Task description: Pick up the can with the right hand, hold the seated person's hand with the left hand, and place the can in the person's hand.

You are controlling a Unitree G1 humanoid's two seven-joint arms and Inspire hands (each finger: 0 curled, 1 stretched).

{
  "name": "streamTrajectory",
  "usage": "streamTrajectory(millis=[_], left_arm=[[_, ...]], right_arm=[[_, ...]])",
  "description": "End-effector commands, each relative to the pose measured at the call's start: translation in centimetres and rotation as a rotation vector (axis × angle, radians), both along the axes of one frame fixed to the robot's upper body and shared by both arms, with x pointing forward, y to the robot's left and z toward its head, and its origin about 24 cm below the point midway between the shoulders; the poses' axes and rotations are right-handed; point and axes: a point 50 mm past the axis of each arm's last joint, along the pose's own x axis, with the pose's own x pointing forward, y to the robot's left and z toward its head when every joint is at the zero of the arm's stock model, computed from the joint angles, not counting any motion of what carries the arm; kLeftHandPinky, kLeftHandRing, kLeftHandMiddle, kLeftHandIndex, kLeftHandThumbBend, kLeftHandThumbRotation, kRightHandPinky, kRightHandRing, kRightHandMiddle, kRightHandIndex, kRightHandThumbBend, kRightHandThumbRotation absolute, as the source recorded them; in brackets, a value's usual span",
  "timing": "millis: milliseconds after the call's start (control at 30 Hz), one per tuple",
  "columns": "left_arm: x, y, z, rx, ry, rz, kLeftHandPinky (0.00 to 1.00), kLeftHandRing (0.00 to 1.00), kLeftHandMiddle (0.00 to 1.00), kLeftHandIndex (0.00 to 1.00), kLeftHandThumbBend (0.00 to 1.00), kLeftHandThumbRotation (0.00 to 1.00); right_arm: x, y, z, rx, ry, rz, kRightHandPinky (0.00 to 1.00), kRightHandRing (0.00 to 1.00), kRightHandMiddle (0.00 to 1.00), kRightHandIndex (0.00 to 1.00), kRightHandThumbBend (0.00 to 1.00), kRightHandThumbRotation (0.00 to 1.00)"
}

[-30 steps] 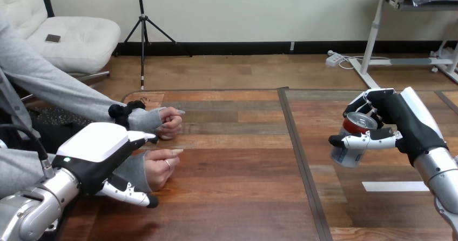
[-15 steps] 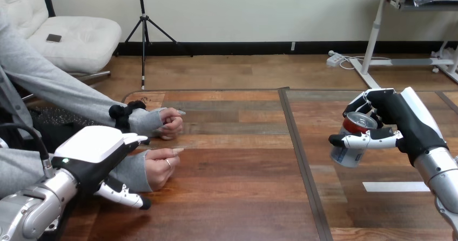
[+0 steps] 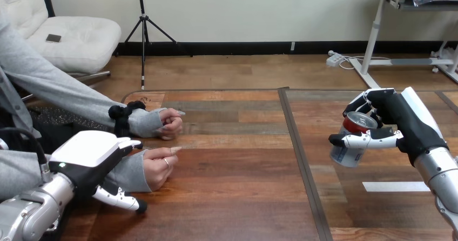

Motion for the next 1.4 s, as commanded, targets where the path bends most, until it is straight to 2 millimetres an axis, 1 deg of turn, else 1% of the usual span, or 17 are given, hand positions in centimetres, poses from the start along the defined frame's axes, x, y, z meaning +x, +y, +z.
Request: streamTrajectory(millis=[0, 233, 433, 633, 833, 1033, 1200, 1367], left_arm=[[1.8, 0.2, 2.5, 0.025, -0.101, -0.006, 0.79, 0.87, 0.91, 0.88, 1.00, 0.56], [1.9, 0.6, 2.4, 0.059, -0.091, 0.007, 0.79, 0.87, 0.90, 0.88, 1.00, 0.56], [1.9, 0.8, 2.4, 0.085, -0.079, 0.013, 0.80, 0.88, 0.91, 0.89, 1.00, 0.56], [1.9, 1.1, 2.3, 0.109, -0.069, 0.018, 0.80, 0.88, 0.91, 0.89, 1.00, 0.56], [1.9, 1.3, 2.2, 0.102, -0.073, 0.023, 0.80, 0.87, 0.90, 0.88, 1.00, 0.53], [1.8, 1.4, 2.3, 0.099, -0.078, 0.020, 0.78, 0.84, 0.86, 0.86, 1.00, 0.51], [1.9, 1.5, 2.4, 0.097, -0.075, 0.028, 0.76, 0.81, 0.84, 0.84, 1.00, 0.49], [1.9, 1.6, 2.5, 0.086, -0.066, 0.040, 0.75, 0.79, 0.82, 0.82, 1.00, 0.45]], right_arm=[[1.1, 0.1, 2.7, 0.022, -0.117, 0.008, 0.24, 0.29, 0.36, 0.43, 0.82, 0.00], [1.1, 0.1, 2.7, 0.030, -0.120, 0.011, 0.26, 0.31, 0.38, 0.43, 0.81, 0.00], [1.1, 0.2, 2.8, 0.015, -0.126, 0.015, 0.23, 0.28, 0.35, 0.43, 0.82, 0.00], [1.1, 0.1, 2.8, 0.015, -0.123, 0.015, 0.25, 0.30, 0.37, 0.43, 0.82, 0.00], [1.1, 0.1, 2.8, 0.018, -0.121, 0.013, 0.22, 0.26, 0.34, 0.43, 0.82, 0.00], [1.1, 0.1, 2.8, 0.025, -0.122, 0.013, 0.22, 0.27, 0.35, 0.43, 0.82, 0.00], [1.1, 0.1, 2.8, 0.031, -0.122, 0.014, 0.24, 0.29, 0.37, 0.43, 0.81, 0.00], [1.1, 0.0, 2.7, 0.036, -0.118, 0.012, 0.25, 0.30, 0.38, 0.43, 0.81, 0.00]])
